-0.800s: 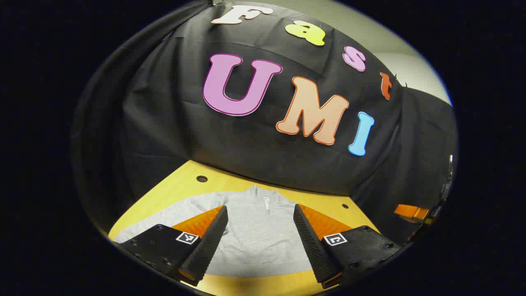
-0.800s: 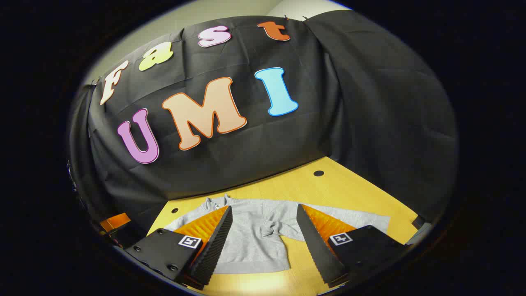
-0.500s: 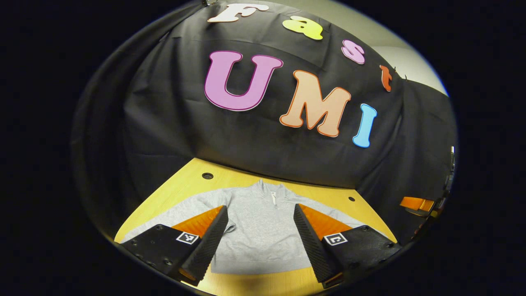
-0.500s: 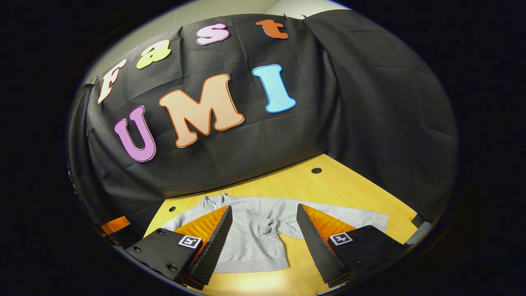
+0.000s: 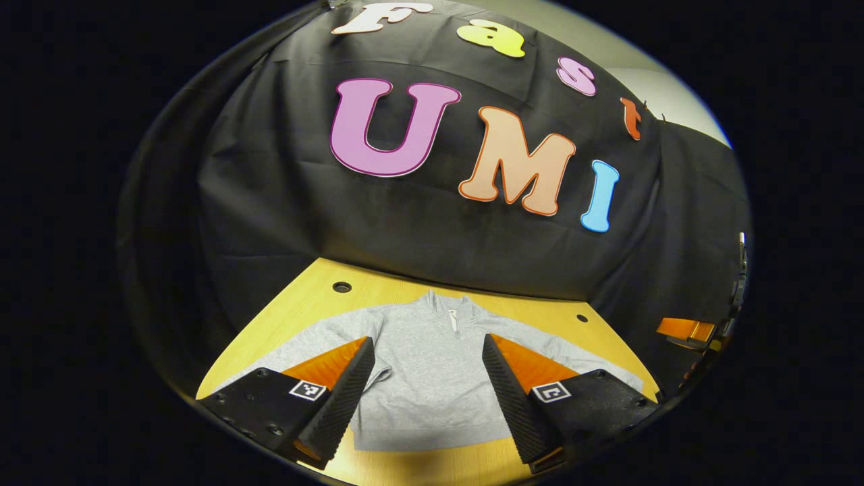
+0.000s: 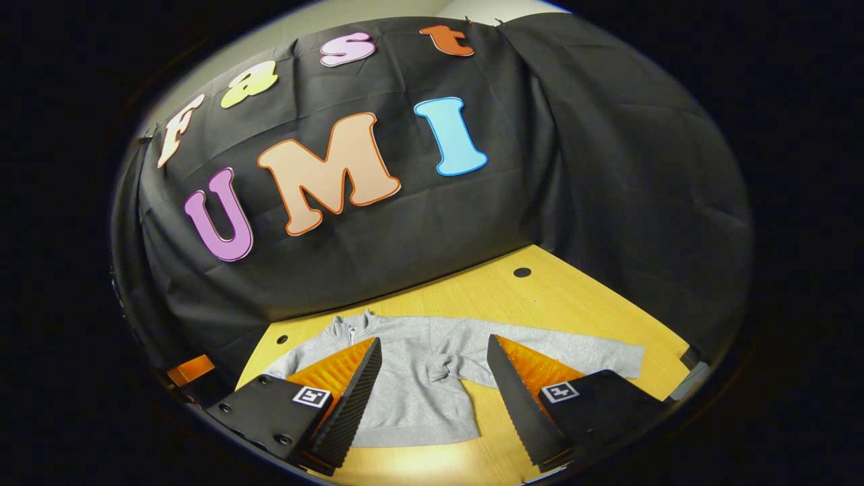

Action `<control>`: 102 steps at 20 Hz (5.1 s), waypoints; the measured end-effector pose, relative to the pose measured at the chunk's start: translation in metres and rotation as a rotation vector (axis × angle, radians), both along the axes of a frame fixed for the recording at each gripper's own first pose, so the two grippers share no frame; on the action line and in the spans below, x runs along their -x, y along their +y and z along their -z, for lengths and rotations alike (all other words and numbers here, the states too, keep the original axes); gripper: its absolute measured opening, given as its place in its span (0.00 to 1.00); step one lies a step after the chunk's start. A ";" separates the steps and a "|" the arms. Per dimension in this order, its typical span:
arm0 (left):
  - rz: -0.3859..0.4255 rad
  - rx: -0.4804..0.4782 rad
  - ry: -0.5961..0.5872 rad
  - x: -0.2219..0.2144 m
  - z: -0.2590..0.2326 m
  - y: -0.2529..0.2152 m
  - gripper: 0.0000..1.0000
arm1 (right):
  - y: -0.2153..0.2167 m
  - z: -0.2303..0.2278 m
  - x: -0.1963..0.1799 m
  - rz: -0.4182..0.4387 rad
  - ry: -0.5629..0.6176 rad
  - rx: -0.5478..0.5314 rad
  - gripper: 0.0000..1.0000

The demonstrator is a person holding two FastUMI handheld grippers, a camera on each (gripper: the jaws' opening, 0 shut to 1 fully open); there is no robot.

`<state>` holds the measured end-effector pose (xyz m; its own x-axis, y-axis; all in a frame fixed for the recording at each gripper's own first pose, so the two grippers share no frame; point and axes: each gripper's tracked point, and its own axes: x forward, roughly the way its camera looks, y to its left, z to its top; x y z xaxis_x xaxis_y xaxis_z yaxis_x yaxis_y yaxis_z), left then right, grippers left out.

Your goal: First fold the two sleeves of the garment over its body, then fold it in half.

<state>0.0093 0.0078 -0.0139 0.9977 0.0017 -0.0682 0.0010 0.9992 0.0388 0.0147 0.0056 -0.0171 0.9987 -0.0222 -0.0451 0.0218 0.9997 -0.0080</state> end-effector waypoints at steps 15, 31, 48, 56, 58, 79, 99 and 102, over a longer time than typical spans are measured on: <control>-0.067 0.006 0.022 -0.002 0.009 0.016 0.94 | -0.130 0.020 -0.022 0.245 0.090 -0.012 0.93; -0.152 0.022 0.042 -0.001 0.019 0.026 0.94 | -0.285 0.112 -0.067 0.433 0.332 0.077 0.98; -0.129 -0.016 0.065 -0.011 0.025 0.006 0.94 | -0.332 0.168 -0.078 0.464 0.511 0.050 0.98; -0.115 0.013 0.074 -0.010 0.034 0.004 0.94 | -0.326 0.167 -0.082 0.490 0.511 0.036 0.56; -0.117 0.012 0.071 -0.010 0.032 0.005 0.94 | -0.323 0.168 -0.085 0.483 0.503 0.048 0.44; -0.119 -0.045 0.074 0.012 0.040 0.023 0.94 | -0.176 0.095 -0.111 0.216 0.330 0.094 0.11; -0.335 0.071 0.095 0.072 0.065 0.125 0.94 | 0.257 0.119 -0.145 -0.585 0.364 0.052 0.09; -0.384 0.093 0.109 0.084 0.075 0.148 0.94 | 0.312 0.147 -0.141 -0.679 0.401 0.037 0.09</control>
